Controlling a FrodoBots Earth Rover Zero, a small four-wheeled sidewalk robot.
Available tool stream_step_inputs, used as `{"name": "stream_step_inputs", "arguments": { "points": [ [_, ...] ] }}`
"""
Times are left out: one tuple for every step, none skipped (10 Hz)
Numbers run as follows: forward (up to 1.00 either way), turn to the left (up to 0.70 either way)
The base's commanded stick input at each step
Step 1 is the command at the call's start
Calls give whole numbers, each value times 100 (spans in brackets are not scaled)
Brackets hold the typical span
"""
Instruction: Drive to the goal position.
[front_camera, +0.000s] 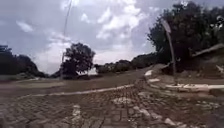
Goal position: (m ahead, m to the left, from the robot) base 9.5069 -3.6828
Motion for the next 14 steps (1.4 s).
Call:
{"name": "stream_step_inputs", "arguments": {
  "points": [
    [70,0],
    [70,0],
    [70,0],
    [70,0],
    [70,0],
    [70,0],
    [70,0],
    [70,0],
    [70,0],
    [70,-24],
    [70,-27],
    [70,-27],
    [70,-27],
    [70,-27]
  ]
}}
